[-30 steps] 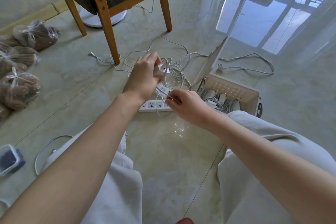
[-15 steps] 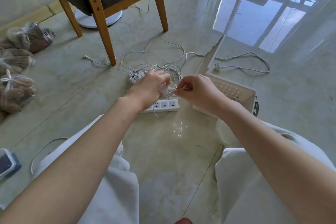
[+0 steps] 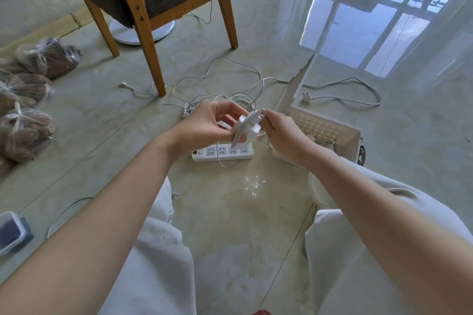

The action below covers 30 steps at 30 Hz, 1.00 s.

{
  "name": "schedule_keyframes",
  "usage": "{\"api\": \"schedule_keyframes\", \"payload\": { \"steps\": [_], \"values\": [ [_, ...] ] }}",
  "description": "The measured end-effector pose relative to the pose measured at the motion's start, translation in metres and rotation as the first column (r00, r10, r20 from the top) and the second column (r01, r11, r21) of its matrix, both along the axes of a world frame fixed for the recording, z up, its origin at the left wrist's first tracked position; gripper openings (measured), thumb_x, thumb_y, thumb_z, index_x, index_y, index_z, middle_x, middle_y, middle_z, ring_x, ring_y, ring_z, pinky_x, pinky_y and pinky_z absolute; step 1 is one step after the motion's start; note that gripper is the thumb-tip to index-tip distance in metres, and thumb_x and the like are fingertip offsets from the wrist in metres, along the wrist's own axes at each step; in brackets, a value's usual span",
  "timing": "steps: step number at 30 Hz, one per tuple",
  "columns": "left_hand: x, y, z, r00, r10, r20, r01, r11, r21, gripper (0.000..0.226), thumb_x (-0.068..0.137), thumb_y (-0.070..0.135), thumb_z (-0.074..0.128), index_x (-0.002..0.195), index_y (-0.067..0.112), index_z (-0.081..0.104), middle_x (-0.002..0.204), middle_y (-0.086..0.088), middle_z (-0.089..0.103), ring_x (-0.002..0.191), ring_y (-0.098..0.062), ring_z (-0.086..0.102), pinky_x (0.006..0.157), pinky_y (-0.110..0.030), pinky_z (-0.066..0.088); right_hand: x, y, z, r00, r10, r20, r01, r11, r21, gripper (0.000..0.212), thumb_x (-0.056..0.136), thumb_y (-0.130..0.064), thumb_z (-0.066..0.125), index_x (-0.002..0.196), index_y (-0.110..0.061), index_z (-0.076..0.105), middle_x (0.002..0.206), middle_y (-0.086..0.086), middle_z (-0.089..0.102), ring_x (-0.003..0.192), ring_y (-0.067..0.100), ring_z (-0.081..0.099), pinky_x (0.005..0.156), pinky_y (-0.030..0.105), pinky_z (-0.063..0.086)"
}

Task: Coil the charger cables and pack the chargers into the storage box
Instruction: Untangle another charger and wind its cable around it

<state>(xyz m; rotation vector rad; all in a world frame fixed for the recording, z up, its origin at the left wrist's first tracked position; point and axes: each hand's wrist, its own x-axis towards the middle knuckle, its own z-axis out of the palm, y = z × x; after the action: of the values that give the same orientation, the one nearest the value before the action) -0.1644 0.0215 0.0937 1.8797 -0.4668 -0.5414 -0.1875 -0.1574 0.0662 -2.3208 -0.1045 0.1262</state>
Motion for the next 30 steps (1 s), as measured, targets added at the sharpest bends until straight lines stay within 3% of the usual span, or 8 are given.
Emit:
{"api": "schedule_keyframes", "payload": {
  "steps": [2, 5, 8, 11, 16, 21, 24, 30],
  "values": [
    [-0.001, -0.001, 0.001, 0.998, 0.029, -0.047, -0.034, 0.994, -0.107, 0.031, 0.069, 0.006, 0.079, 0.094, 0.019, 0.065, 0.087, 0.001, 0.068, 0.078, -0.007, 0.061, 0.07, -0.02, 0.052, -0.001, 0.009, -0.003, 0.993, -0.032, -0.116, 0.055, 0.979, 0.198, 0.029, 0.101, -0.016, 0.033, 0.081, -0.014, 0.055, 0.071, -0.01, 0.058, 0.066, 0.009, 0.051, 0.061, 0.007, 0.039],
    [0.0, -0.003, 0.002, 0.983, 0.098, -0.158, -0.138, 0.953, -0.269, 0.042, 0.061, 0.01, 0.086, 0.095, 0.014, 0.062, 0.088, -0.002, 0.068, 0.082, -0.013, 0.065, 0.072, -0.021, 0.054, 0.001, 0.017, -0.011, 0.948, 0.037, -0.315, 0.181, 0.753, 0.633, 0.031, 0.1, -0.022, 0.038, 0.105, -0.004, 0.062, 0.1, 0.016, 0.067, 0.091, 0.02, 0.063, 0.092, 0.028, 0.049],
    [0.0, -0.006, 0.005, 0.938, 0.176, -0.299, -0.293, 0.865, -0.408, 0.048, 0.058, 0.001, 0.083, 0.098, 0.01, 0.057, 0.082, -0.001, 0.071, 0.077, -0.013, 0.068, 0.071, -0.022, 0.056, 0.001, 0.015, -0.014, 0.93, 0.106, -0.352, 0.228, 0.586, 0.778, 0.03, 0.1, -0.026, 0.038, 0.095, -0.009, 0.061, 0.084, 0.008, 0.063, 0.075, 0.013, 0.062, 0.085, 0.023, 0.052],
    [0.0, -0.012, 0.007, 0.88, 0.288, -0.378, -0.446, 0.776, -0.445, 0.029, 0.073, 0.002, 0.065, 0.099, 0.008, 0.055, 0.086, -0.002, 0.066, 0.073, -0.01, 0.069, 0.069, -0.021, 0.056, -0.001, 0.018, -0.016, 0.929, 0.127, -0.348, 0.208, 0.596, 0.775, 0.03, 0.101, -0.021, 0.035, 0.082, -0.011, 0.056, 0.062, -0.005, 0.06, 0.062, 0.007, 0.059, 0.076, 0.019, 0.052],
    [0.005, -0.013, 0.0, 0.796, 0.421, -0.435, -0.586, 0.715, -0.382, 0.015, 0.083, 0.002, 0.063, 0.096, 0.007, 0.057, 0.085, -0.005, 0.063, 0.069, -0.01, 0.068, 0.063, -0.021, 0.055, -0.009, 0.033, -0.013, 0.977, -0.054, -0.206, 0.169, 0.784, 0.598, 0.033, 0.101, -0.016, 0.033, 0.077, -0.016, 0.055, 0.043, -0.005, 0.052, 0.036, 0.002, 0.034, 0.045, 0.014, 0.032],
    [0.004, -0.017, 0.002, 0.717, 0.554, -0.423, -0.688, 0.658, -0.306, 0.016, 0.079, 0.004, 0.07, 0.085, 0.011, 0.056, 0.08, -0.005, 0.065, 0.067, -0.012, 0.066, 0.059, -0.023, 0.056, -0.017, 0.043, -0.013, 0.987, -0.093, -0.131, 0.142, 0.886, 0.441, 0.027, 0.098, -0.018, 0.04, 0.077, -0.023, 0.056, 0.054, -0.005, 0.062, 0.052, 0.004, 0.05, 0.062, 0.025, 0.043],
    [0.008, -0.014, -0.001, 0.682, 0.668, -0.298, -0.731, 0.636, -0.248, 0.025, 0.073, 0.007, 0.077, 0.083, 0.013, 0.054, 0.079, -0.003, 0.063, 0.068, -0.011, 0.066, 0.067, -0.028, 0.058, -0.021, 0.046, -0.014, 0.986, 0.001, -0.165, 0.063, 0.924, 0.378, 0.02, 0.097, -0.017, 0.041, 0.085, -0.021, 0.057, 0.065, -0.007, 0.065, 0.074, 0.014, 0.06, 0.072, 0.029, 0.043],
    [0.003, -0.02, -0.007, 0.717, 0.688, 0.114, -0.687, 0.725, -0.056, 0.036, 0.068, 0.015, 0.083, 0.079, 0.024, 0.05, 0.082, -0.002, 0.066, 0.081, -0.021, 0.067, 0.074, -0.036, 0.057, -0.017, 0.037, -0.008, 0.998, -0.003, -0.056, 0.018, 0.962, 0.271, 0.025, 0.094, -0.017, 0.047, 0.077, -0.007, 0.064, 0.052, 0.002, 0.058, 0.041, 0.009, 0.049, 0.056, 0.019, 0.045]
  ]
}}
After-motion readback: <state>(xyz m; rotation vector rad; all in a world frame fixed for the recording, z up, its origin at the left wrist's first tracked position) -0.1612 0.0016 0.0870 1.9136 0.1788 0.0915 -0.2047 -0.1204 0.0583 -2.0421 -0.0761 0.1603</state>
